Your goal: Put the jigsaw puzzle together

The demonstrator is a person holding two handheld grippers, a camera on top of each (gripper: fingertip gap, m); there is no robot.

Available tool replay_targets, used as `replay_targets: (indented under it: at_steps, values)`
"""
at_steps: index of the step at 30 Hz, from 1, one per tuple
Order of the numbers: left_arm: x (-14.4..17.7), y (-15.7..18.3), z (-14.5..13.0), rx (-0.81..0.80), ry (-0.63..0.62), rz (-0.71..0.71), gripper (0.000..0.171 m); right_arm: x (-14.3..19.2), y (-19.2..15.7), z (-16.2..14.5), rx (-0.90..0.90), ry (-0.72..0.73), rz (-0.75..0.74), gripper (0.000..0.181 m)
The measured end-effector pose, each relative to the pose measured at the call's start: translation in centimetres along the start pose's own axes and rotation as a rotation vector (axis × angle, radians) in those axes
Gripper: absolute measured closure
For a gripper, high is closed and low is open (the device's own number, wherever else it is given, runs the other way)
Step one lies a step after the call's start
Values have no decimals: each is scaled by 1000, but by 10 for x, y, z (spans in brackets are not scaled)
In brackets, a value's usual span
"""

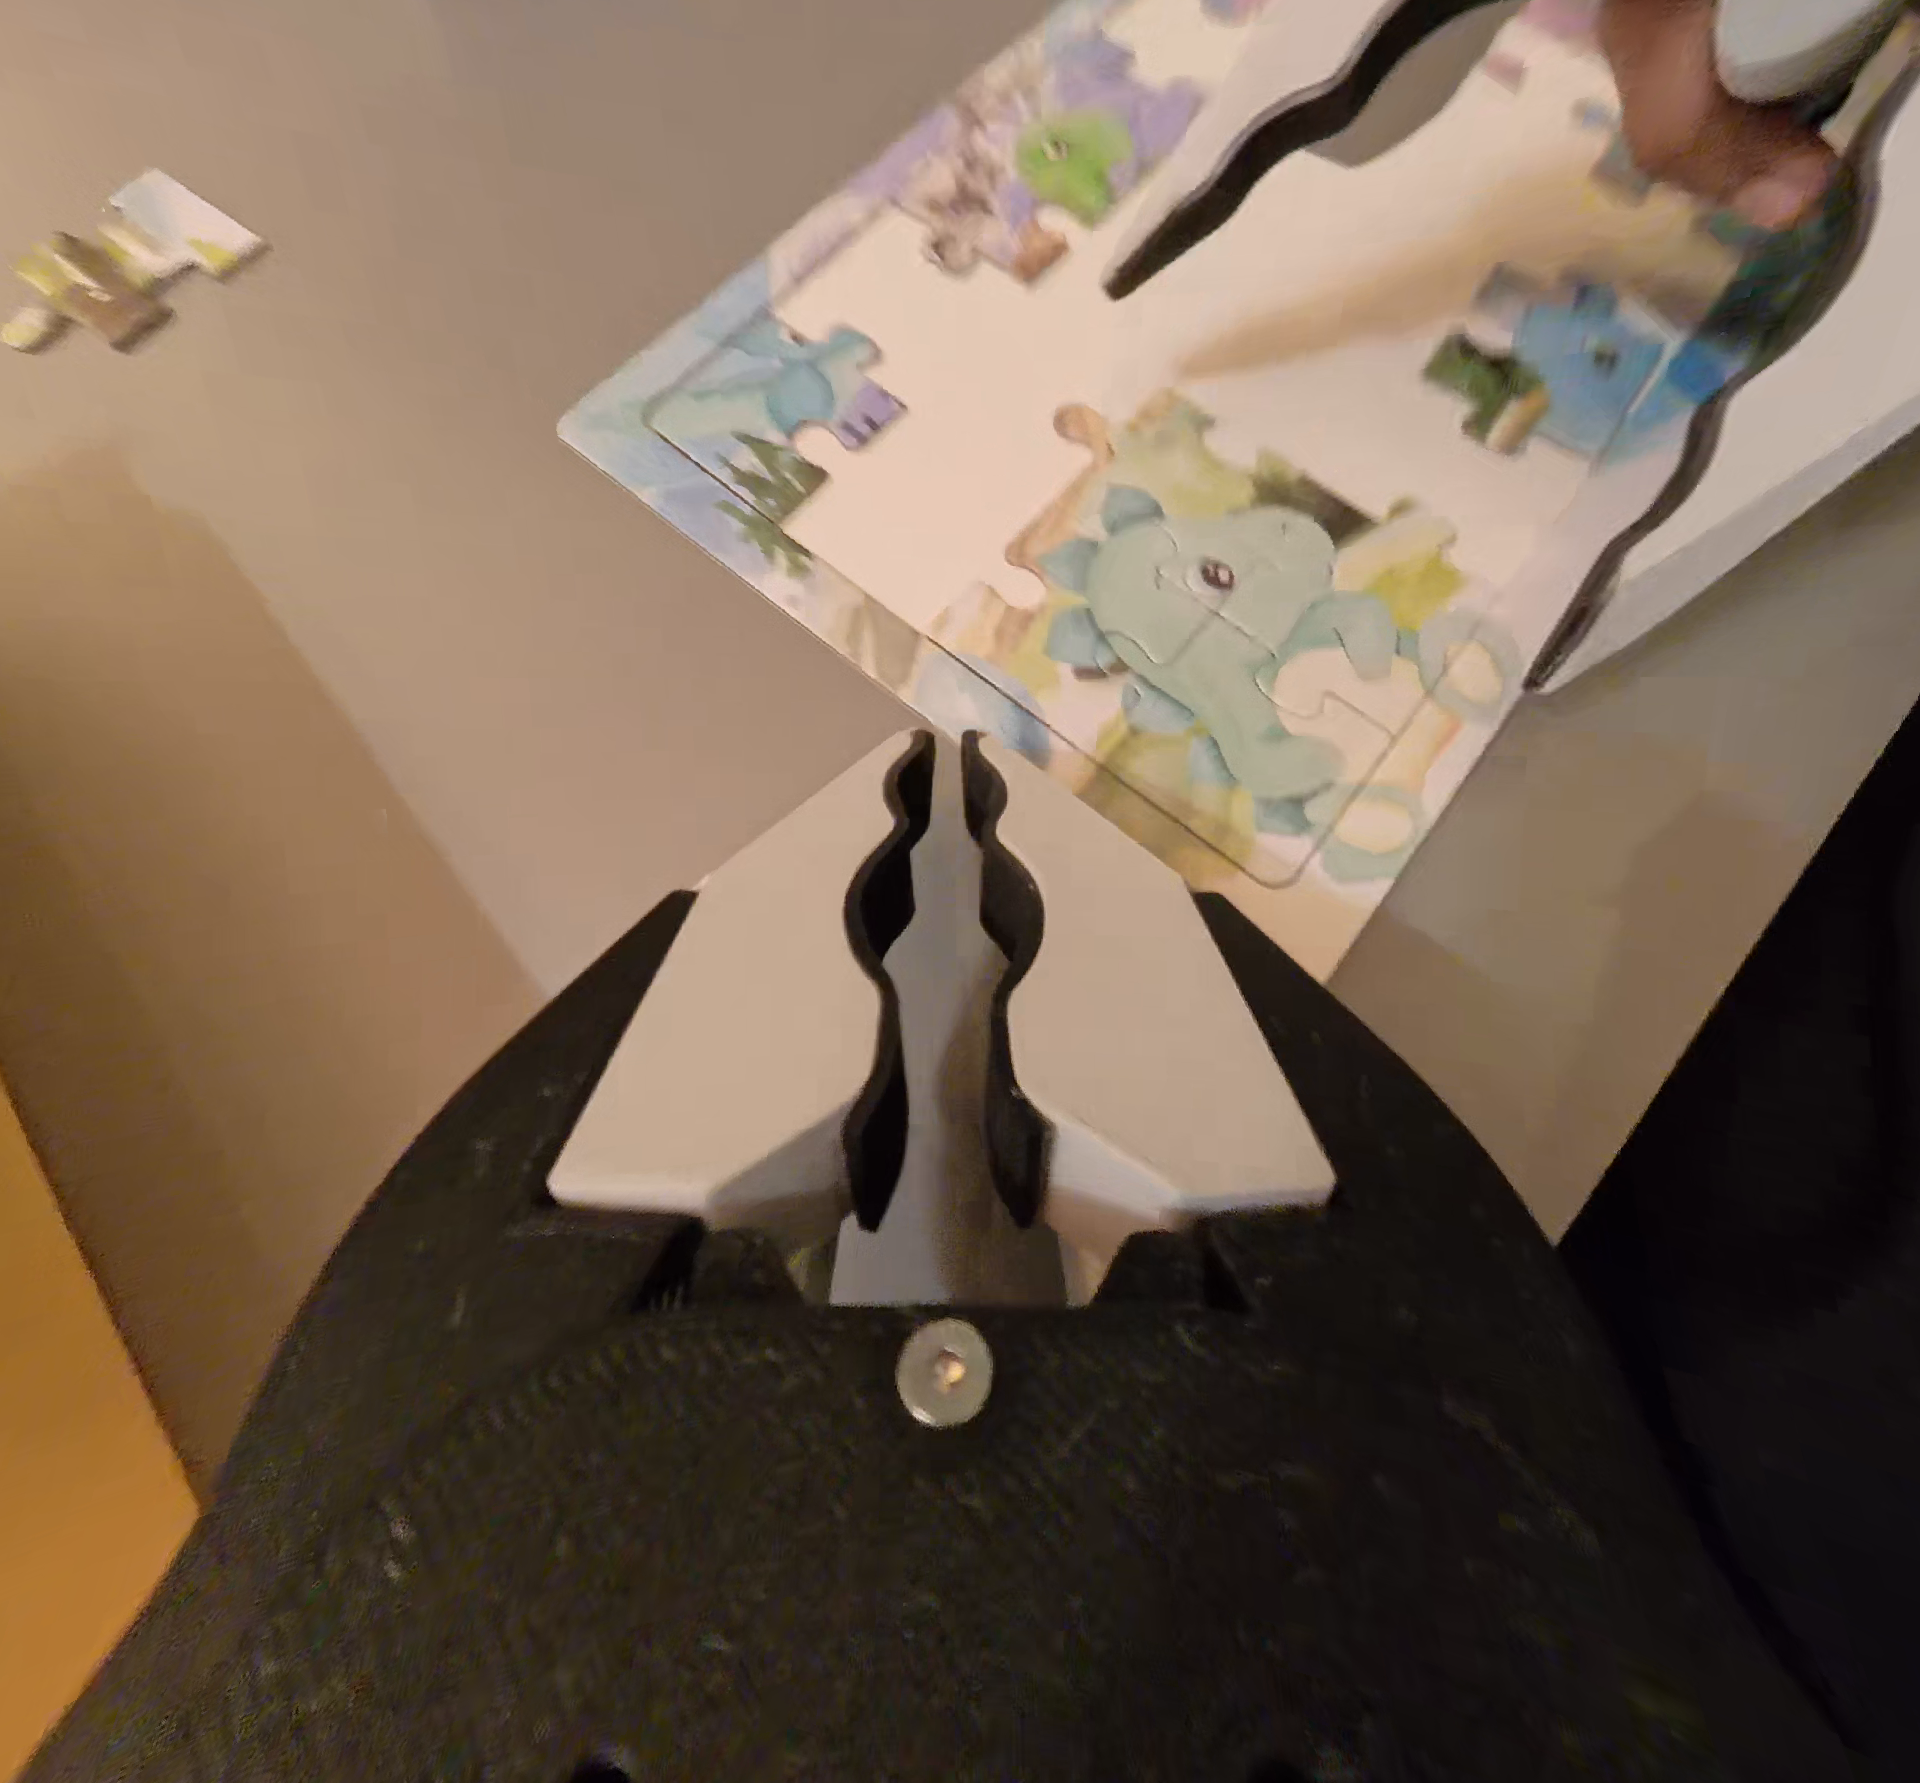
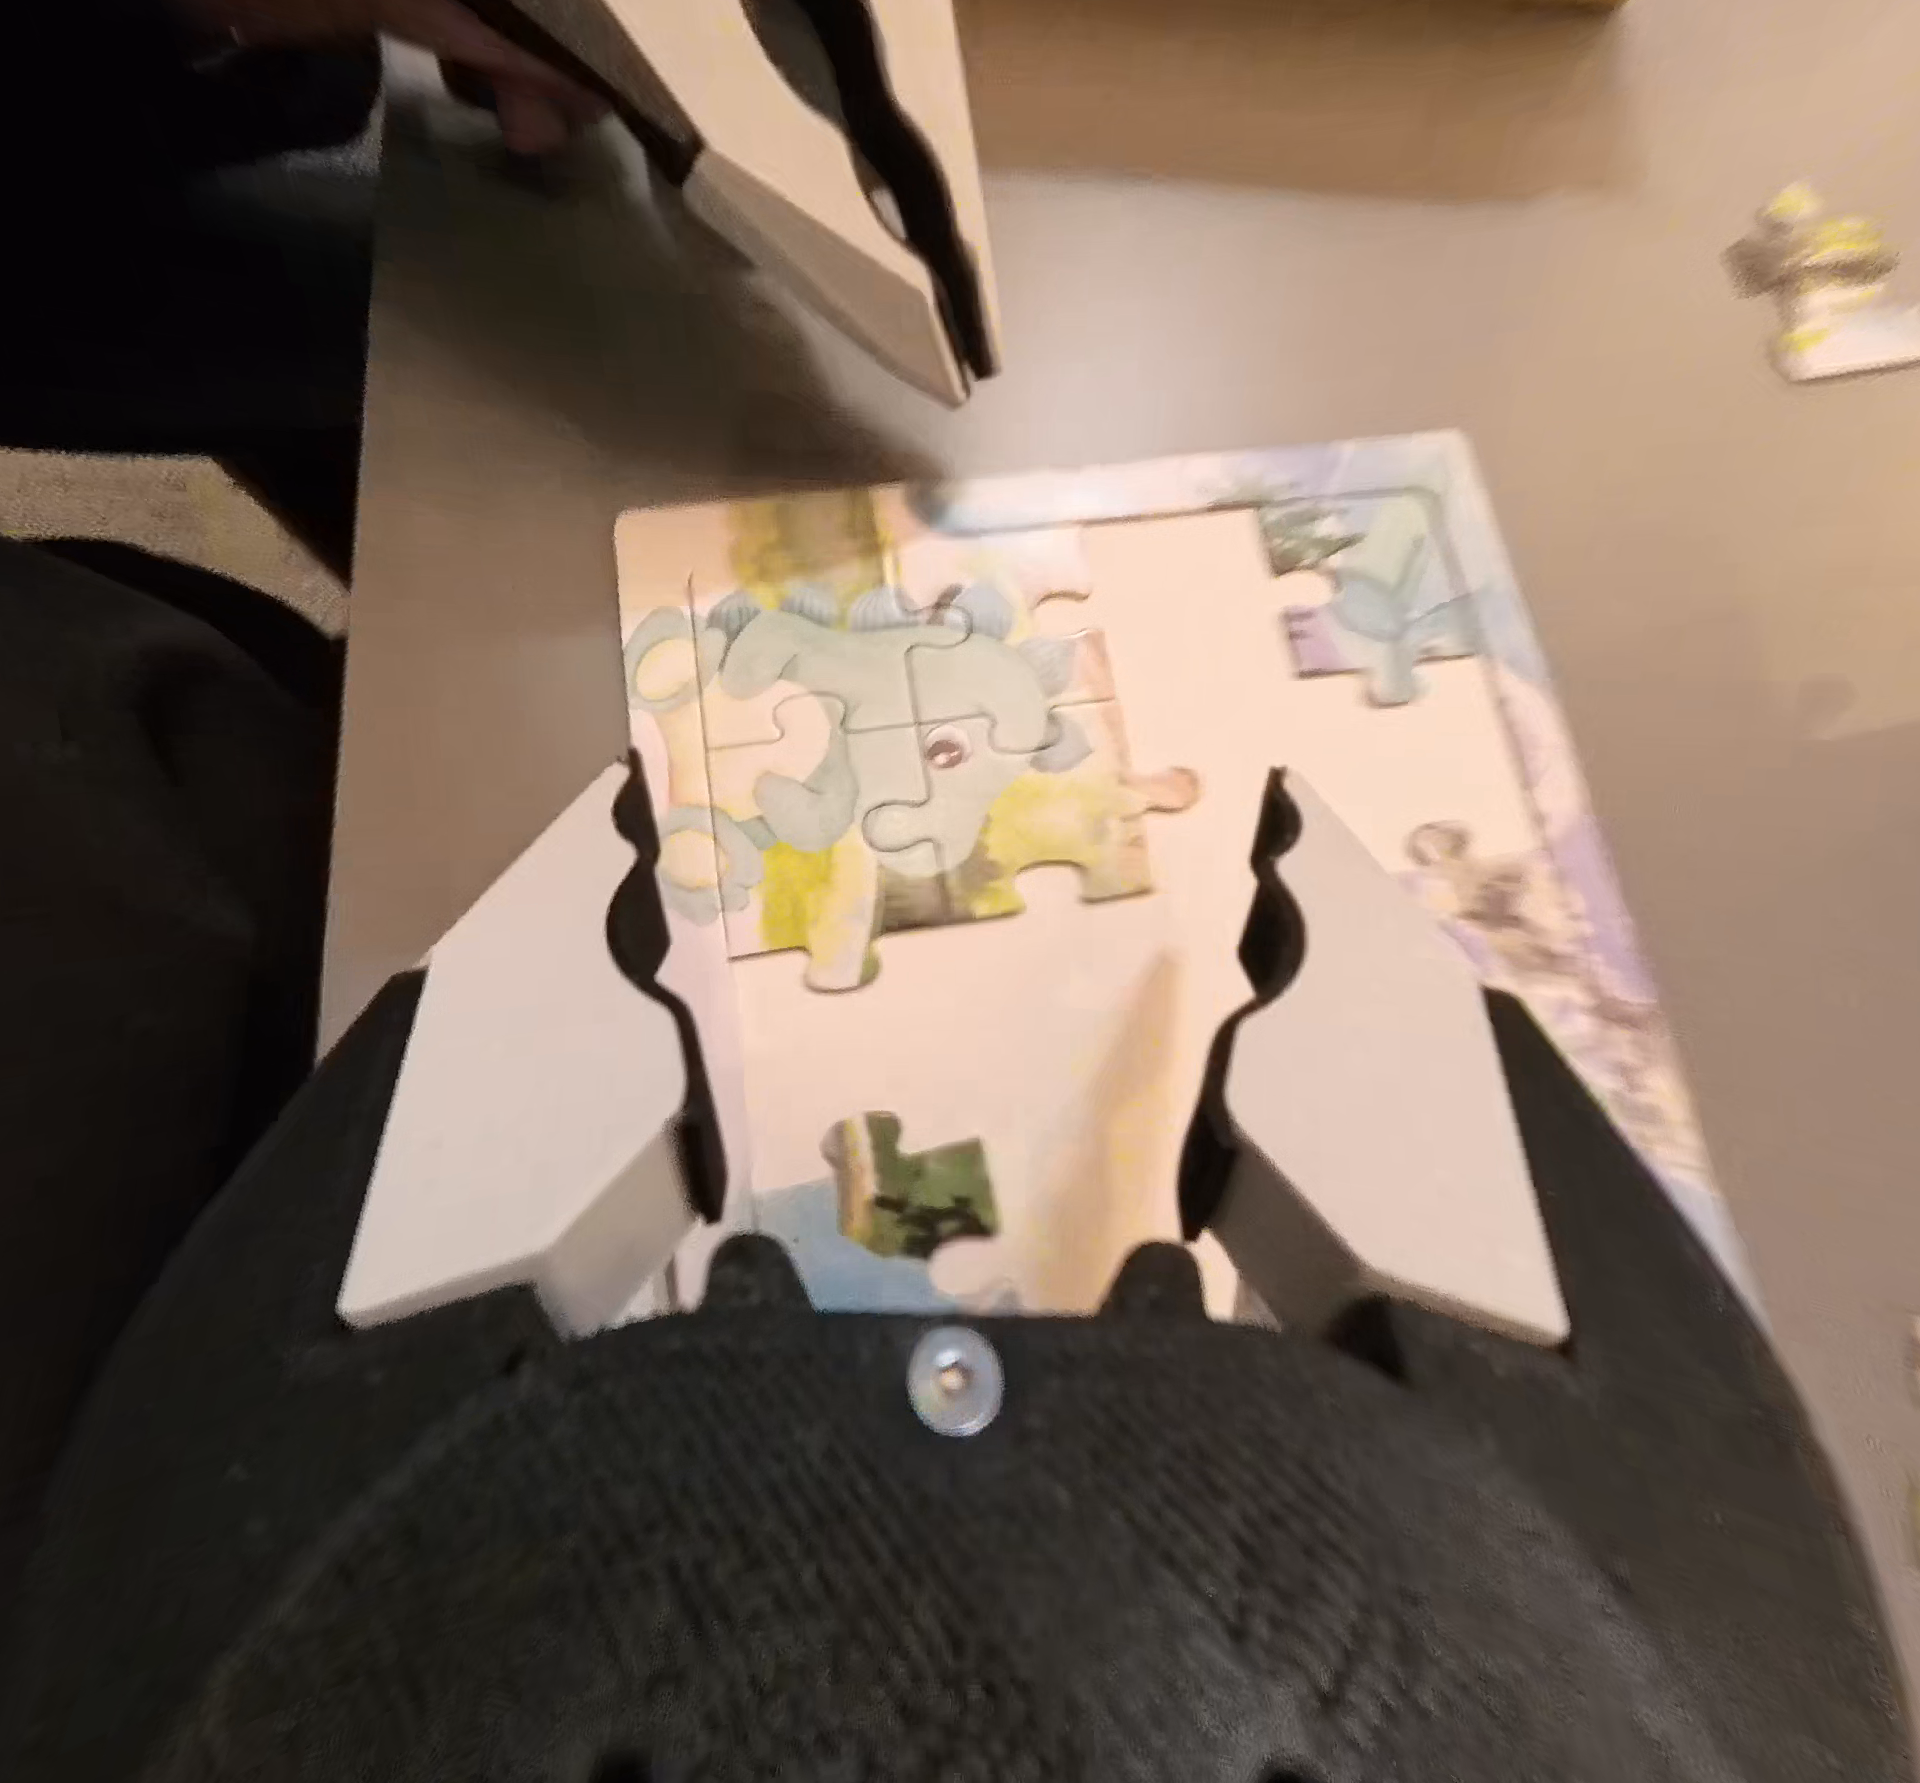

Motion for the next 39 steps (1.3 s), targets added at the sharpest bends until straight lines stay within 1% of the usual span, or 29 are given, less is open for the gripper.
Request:
replay_targets:
  at_steps: [3,6,8,12,14,15,18,21,23,25,29,34,39]
  values:
    - [6,-10,22,70,88,-11,162,31,21,14,38,117,-80,70]
    - [-2,-11,52,87,158,-47,157,59,53,17,121,167,-210,79]
    - [-19,-9,68,62,167,-38,154,73,77,12,141,199,-270,88]
    - [-65,-14,97,-6,178,44,151,87,113,-11,38,253,-232,110]
    - [-87,-18,109,-19,184,50,150,92,120,-26,-13,254,-236,121]
    - [-97,-19,115,-22,185,50,149,94,121,-32,-28,255,-237,123]
    - [-124,-14,134,-21,184,26,149,94,128,-46,-37,269,-284,141]
    - [-144,-5,152,-75,158,38,152,88,136,-58,-104,242,-257,143]
    - [-153,-4,157,-120,114,76,155,88,140,-62,-168,252,-243,142]
    - [-161,-5,159,-128,74,90,157,90,144,-64,-226,280,-233,144]
    - [-168,-11,155,-42,-21,74,155,92,149,-68,-268,289,-237,146]
    - [-167,-24,158,54,-25,104,156,89,145,-66,-248,272,-237,148]
    - [-175,-25,157,86,-30,135,156,83,136,-59,-195,248,-231,148]
Point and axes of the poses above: each gripper's, where its closed fingertips meet, x back along the fingers, z out of its top, y = z × x across the jaws, the point moved 9 cm from there along x, back along the fingers, and after that the axes turned 9 degrees about y, right-handed, at the moved point
